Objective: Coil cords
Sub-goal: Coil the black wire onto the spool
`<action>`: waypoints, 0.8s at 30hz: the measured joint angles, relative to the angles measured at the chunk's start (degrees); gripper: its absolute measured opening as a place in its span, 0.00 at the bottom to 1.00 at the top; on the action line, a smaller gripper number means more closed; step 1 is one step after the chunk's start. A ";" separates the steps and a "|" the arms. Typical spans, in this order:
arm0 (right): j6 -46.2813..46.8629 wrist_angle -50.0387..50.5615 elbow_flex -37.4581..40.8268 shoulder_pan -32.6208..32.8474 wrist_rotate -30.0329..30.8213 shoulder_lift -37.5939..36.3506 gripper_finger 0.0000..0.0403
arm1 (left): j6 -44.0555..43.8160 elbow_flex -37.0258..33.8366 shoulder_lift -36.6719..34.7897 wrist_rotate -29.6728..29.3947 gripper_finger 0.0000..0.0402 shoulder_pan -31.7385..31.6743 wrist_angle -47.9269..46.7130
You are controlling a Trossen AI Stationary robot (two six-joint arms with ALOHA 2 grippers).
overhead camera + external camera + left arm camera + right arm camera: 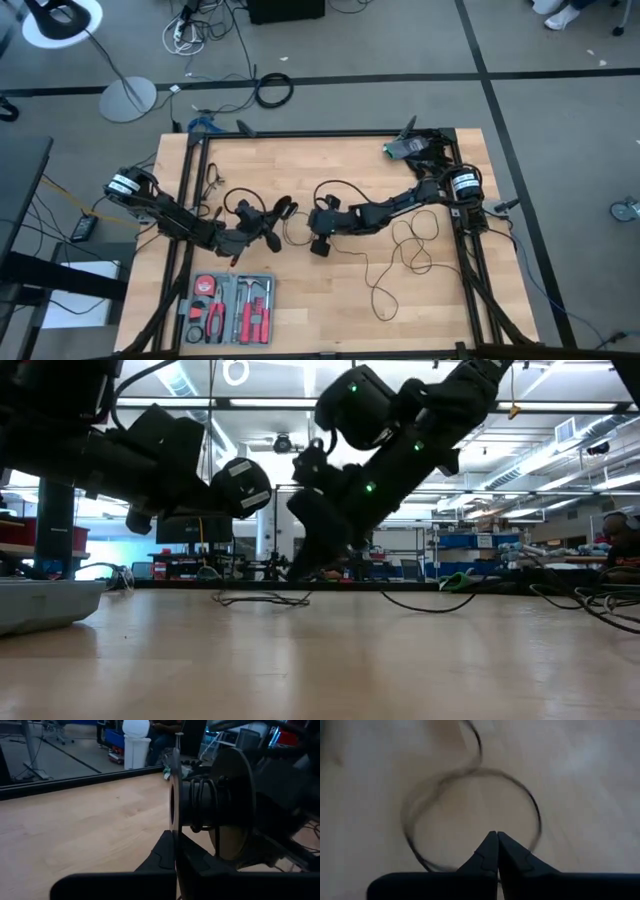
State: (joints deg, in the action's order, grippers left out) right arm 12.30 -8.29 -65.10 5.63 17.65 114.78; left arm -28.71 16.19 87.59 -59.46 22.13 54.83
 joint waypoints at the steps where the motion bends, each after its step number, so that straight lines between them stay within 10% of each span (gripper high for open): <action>1: -0.31 -0.92 -0.04 0.14 0.01 -0.09 0.01 | 0.00 0.00 0.00 0.14 0.00 0.00 -0.03; 13: -1.10 10.62 6.17 0.37 2.51 -12.25 0.01 | 0.04 0.02 0.04 0.91 0.00 0.15 -0.39; 24: 5.55 -46.79 30.88 0.37 0.52 -15.80 0.01 | -0.04 0.06 0.09 1.55 0.00 0.17 0.01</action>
State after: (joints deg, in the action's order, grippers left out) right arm 17.85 -55.09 -34.22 6.00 18.17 98.98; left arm -28.75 16.24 87.68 -57.91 22.31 54.84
